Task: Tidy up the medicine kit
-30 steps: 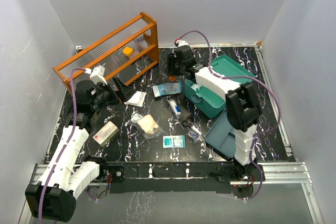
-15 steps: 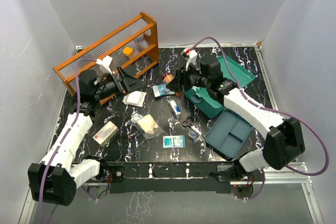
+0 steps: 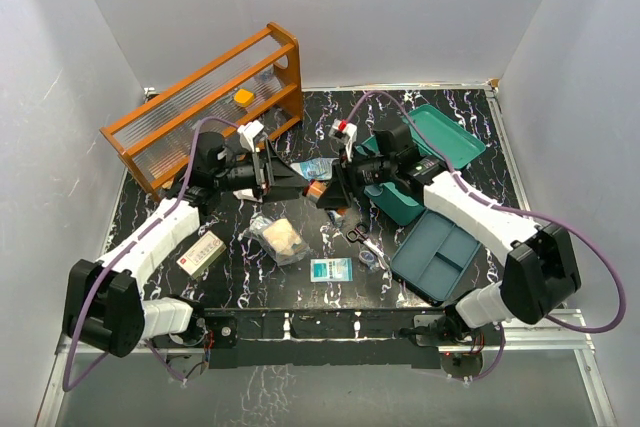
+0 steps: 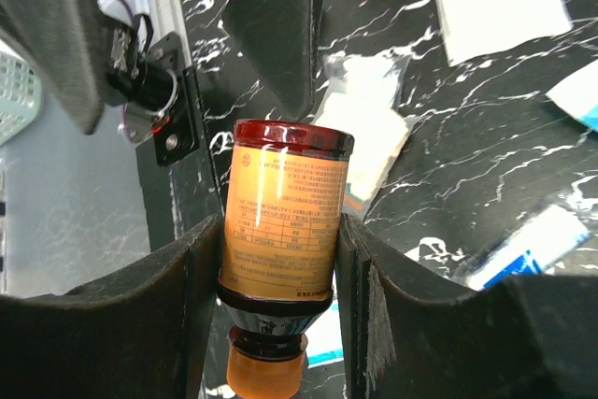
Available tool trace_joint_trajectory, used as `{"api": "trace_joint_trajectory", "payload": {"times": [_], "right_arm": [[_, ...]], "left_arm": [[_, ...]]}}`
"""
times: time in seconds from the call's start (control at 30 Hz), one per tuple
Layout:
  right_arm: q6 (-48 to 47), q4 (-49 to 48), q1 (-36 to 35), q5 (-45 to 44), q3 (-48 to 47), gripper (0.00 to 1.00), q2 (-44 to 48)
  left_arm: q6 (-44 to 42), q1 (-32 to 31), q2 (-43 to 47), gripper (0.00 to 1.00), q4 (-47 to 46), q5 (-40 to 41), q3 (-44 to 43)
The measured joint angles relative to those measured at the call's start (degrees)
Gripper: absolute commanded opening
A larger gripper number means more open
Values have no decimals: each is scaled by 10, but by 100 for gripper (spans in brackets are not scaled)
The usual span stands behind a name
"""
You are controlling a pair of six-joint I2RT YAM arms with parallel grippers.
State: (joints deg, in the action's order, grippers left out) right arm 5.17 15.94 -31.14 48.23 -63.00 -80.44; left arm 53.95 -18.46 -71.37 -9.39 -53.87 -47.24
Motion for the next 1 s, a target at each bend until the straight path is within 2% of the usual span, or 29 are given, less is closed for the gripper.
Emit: {"api": "trace_joint_trajectory", "payload": {"times": [0.23, 0.4, 0.63, 0.83, 1.0], "right_arm": [[-31, 34, -12, 28, 0, 36, -22], [-37, 36, -12, 42, -6, 36, -26], [-39, 36, -14, 53, -11, 36, -36], [-41, 38, -17, 57, -18, 36, -61], [-43, 38, -18, 60, -26, 36, -73]], "left_arm": [[31, -10, -7, 90, -35, -12, 7], [27, -16, -19, 83, -5, -2, 23], [47, -20, -35, 80, -8, -7, 42], [79, -24, -49, 64, -27, -25, 43], [102, -24, -52, 46, -43, -31, 54]]}}
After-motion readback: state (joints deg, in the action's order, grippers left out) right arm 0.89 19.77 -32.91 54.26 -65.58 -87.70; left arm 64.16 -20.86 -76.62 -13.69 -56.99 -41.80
